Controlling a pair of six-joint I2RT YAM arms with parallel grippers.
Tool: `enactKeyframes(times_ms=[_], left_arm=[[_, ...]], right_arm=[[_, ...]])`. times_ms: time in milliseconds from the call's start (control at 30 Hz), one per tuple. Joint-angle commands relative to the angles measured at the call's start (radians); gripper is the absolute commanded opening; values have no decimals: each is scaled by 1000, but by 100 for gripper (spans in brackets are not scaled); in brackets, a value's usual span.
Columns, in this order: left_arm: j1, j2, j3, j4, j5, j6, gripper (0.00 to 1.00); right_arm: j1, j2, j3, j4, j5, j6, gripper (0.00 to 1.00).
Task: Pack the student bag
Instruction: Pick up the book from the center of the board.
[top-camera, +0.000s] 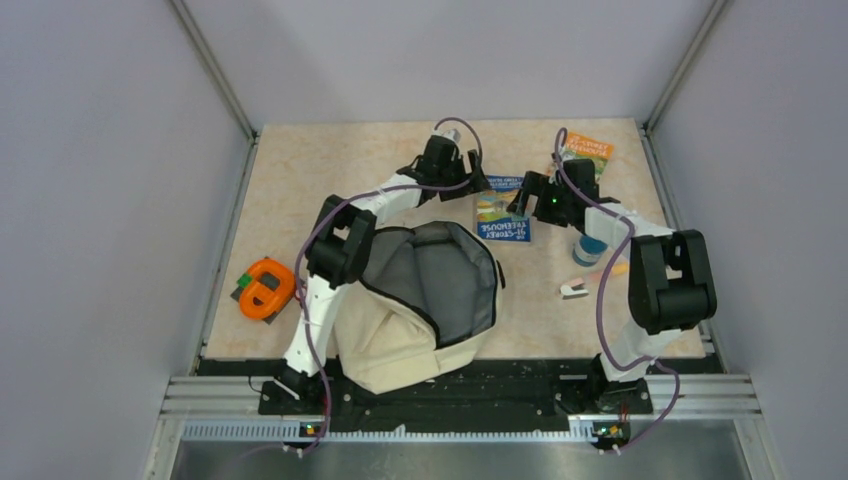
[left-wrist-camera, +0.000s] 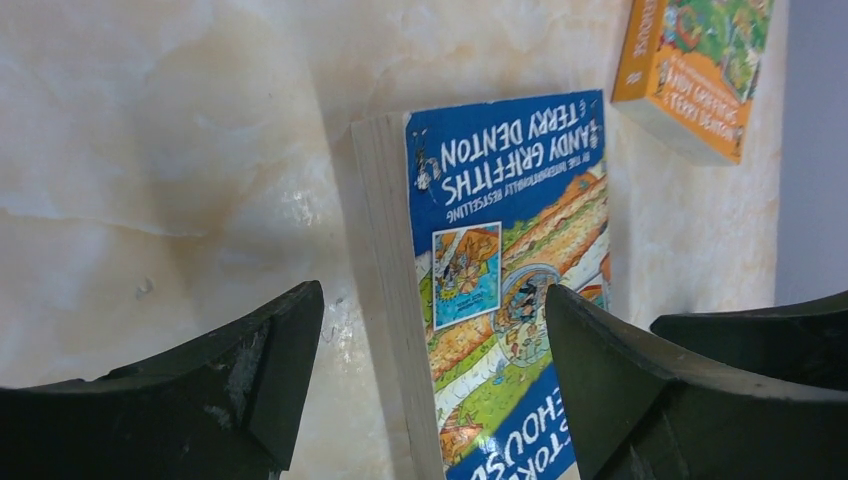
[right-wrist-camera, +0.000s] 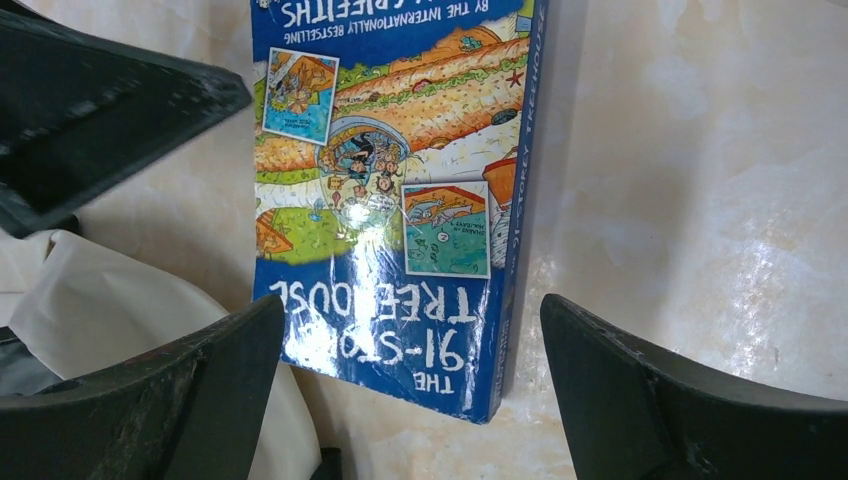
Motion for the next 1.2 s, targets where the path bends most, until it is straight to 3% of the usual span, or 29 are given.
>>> enactKeyframes(times_ms=[0,233,400,767,967,1167], left_arm=[[-17,31,47,26,33,-12,86],[-37,63,55,61,112,6,85],[-46,14,-18,103,95,-1,84],[-51,-72,-164,310,135,-119,82],[-53,-138,-303,541,160,-246,82],[-72,-151,-309,585,176,-258,82]], right_arm=[[-20,1,26,57,-26,12,96],[-22,34,23,61,-52,18,92],[-22,64,27,61,-44,16,90],[-22,101,17,60,-50,9,85],[-21,116,22,61,-43,0,84],[-21,123,22,61,-47,-2,83]])
